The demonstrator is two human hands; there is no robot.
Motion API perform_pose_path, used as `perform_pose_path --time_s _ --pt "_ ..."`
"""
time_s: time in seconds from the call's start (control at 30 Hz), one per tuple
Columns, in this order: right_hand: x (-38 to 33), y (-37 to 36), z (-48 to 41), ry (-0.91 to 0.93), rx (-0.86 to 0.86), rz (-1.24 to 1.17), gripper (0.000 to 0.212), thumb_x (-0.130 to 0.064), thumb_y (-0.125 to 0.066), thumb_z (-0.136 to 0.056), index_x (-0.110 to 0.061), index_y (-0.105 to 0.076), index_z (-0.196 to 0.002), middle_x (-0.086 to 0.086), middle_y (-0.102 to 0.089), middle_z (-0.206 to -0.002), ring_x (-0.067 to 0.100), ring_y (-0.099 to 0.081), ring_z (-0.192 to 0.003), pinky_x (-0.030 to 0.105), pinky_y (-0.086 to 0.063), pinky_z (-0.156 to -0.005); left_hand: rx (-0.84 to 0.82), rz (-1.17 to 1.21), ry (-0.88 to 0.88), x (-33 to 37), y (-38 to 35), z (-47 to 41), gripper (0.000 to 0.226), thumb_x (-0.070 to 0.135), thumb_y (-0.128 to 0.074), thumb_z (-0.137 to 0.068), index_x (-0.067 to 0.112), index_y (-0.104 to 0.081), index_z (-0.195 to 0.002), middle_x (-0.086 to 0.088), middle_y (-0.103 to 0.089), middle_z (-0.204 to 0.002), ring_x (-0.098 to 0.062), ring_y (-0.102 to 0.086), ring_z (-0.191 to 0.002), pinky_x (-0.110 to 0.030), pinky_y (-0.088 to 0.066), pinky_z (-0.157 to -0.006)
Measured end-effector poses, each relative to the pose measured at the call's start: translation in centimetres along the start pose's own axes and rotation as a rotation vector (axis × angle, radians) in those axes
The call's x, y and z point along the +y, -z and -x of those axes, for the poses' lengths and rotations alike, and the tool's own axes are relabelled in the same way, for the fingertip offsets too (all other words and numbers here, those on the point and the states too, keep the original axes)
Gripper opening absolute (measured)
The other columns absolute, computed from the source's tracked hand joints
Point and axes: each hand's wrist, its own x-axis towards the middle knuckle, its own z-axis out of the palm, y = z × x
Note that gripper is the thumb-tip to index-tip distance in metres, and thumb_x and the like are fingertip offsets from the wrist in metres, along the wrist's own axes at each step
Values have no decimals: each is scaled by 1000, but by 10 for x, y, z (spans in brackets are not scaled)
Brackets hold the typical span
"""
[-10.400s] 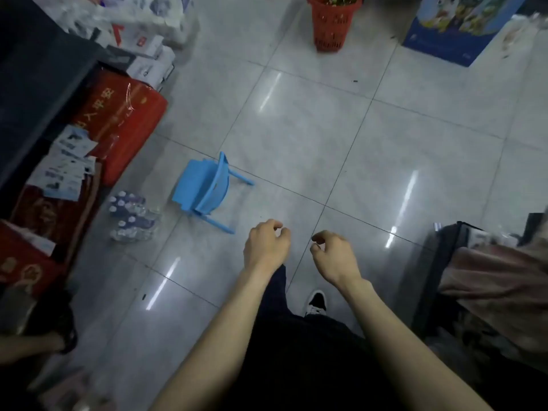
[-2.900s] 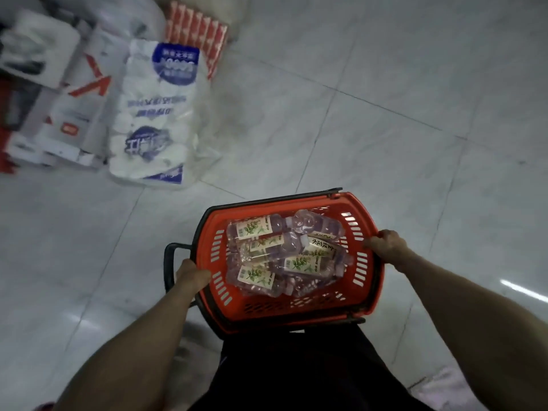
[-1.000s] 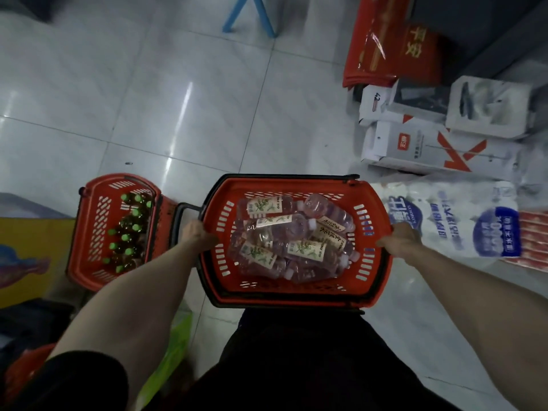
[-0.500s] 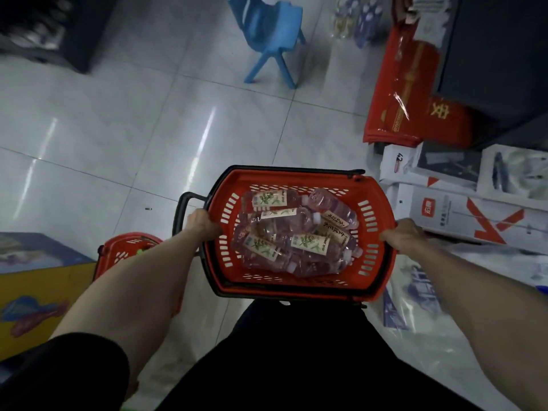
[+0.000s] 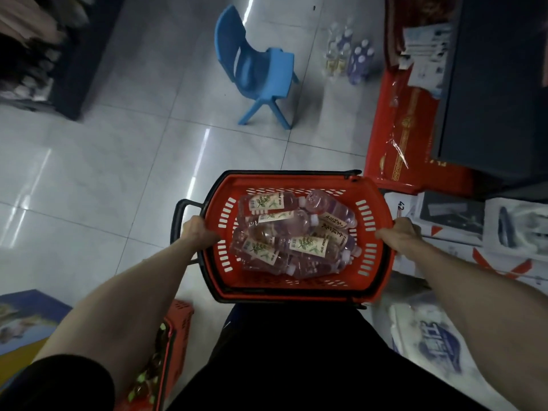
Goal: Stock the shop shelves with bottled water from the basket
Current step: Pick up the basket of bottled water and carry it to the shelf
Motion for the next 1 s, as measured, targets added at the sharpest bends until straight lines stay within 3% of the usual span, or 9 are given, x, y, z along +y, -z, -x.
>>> perform_pose_path --time_s 0.1,0.23,0.4,0.6,0.77,0.9,1.0 --pt "-42 10 -19 -21 -14 -15 19 -19 -76 -91 -9 -61 -96 12 -71 -91 21 -68 -68 28 -49 -54 1 17 -18 25 18 -39 44 15 -79 -89 0 -62 -126 -14 -67 -109 -25 -61 -89 -38 -56 -82" --pt "-99 26 -37 -30 -12 -29 16 -23 -74 -91 -14 -63 -99 4 -67 -85 17 -64 -69 25 -42 -53 -33 26 -36 66 53 -100 52 15 -81 -87 0 -58 -132 -19 -68 -123 -26 -61 -93 -36 -52 -79" --pt "-156 44 -59 -33 0 -183 15 -26 -74 -91 -20 -64 -101 2 -71 -93 14 -67 -78 25 -44 -59 -32 -18 -68 134 111 -167 65 17 -81 -86 -1 -48 -139 -23 -63 -131 -39 -64 -118 -41 -53 -85" --pt "-203 72 -100 -55 -2 -309 30 -26 -77 -81 -24 -66 -108 4 -75 -99 22 -73 -89 43 -59 -86 -32 -13 -63 201 150 -221 75 23 -88 -81 3 -47 -140 -20 -63 -131 -38 -65 -116 -46 -57 -90" --pt "-239 116 -136 -97 7 -304 21 -21 -74 -85 -17 -64 -103 7 -72 -94 20 -70 -79 27 -51 -62 -58 -39 -75 266 160 -255 74 23 -87 -81 2 -49 -141 -21 -64 -131 -40 -65 -118 -48 -56 -96" --pt "-268 164 -186 -110 7 -305 26 -26 -76 -81 -23 -62 -104 5 -70 -96 20 -66 -81 27 -48 -65 -67 -80 -83 326 169 -282 72 28 -88 -76 5 -57 -136 -18 -68 -126 -36 -67 -113 -44 -57 -92" --pt "-296 203 -223 -75 -24 -317 15 -17 -73 -86 -23 -61 -93 5 -68 -93 19 -63 -78 26 -46 -64 -47 -93 -80 378 183 -304 72 31 -89 -72 7 -60 -133 -13 -70 -121 -32 -68 -109 -38 -56 -88"
